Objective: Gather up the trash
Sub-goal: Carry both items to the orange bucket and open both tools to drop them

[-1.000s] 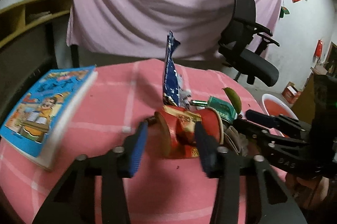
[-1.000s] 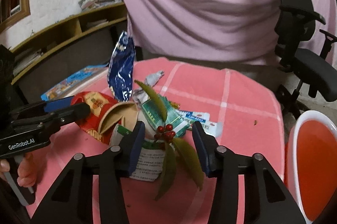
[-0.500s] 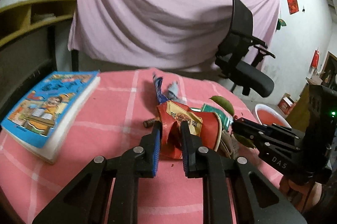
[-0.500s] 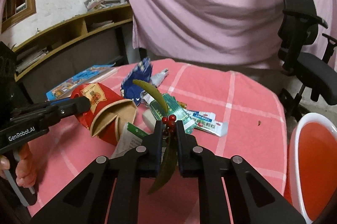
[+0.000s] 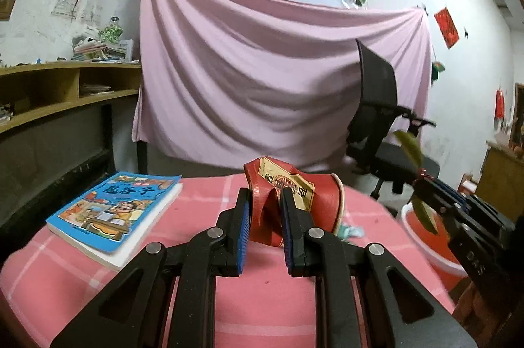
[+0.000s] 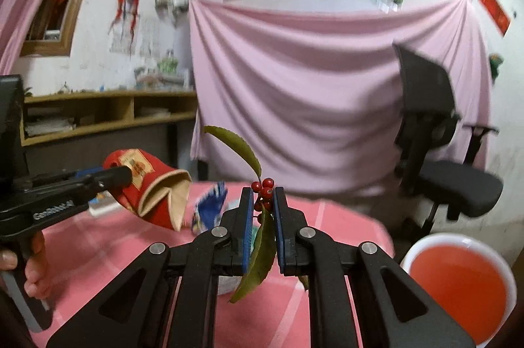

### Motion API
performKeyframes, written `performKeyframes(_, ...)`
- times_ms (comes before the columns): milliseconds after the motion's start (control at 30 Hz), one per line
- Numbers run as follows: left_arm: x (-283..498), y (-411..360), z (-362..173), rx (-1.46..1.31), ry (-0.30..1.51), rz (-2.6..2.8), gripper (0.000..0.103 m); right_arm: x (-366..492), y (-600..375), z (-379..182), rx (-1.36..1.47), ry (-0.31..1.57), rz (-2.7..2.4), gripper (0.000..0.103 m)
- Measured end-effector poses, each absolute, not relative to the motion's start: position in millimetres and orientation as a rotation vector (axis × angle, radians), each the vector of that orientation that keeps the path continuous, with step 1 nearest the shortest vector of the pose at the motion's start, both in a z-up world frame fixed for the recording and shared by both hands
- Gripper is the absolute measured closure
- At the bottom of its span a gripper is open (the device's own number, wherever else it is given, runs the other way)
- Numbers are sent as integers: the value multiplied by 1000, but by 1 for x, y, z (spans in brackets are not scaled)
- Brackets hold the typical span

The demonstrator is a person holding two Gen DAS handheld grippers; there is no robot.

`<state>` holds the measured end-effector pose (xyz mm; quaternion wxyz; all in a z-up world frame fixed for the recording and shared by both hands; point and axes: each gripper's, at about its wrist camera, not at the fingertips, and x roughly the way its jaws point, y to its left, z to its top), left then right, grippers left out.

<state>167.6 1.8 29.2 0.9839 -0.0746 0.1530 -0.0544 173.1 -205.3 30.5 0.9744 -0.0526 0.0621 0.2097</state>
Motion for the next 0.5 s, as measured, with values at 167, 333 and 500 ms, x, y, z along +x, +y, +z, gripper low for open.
performKeyframes(167, 170, -32, 45, -132, 284, -158, 89, 161, -234, 40, -91, 38, 319, 93)
performKeyframes(333, 188, -88, 60, -142, 305, -261, 88, 163, -277, 49, -53, 21, 185, 93)
performKeyframes(500, 206, -142, 65, -137, 351, -368, 88, 167, -328, 53, 29, 53, 73, 93)
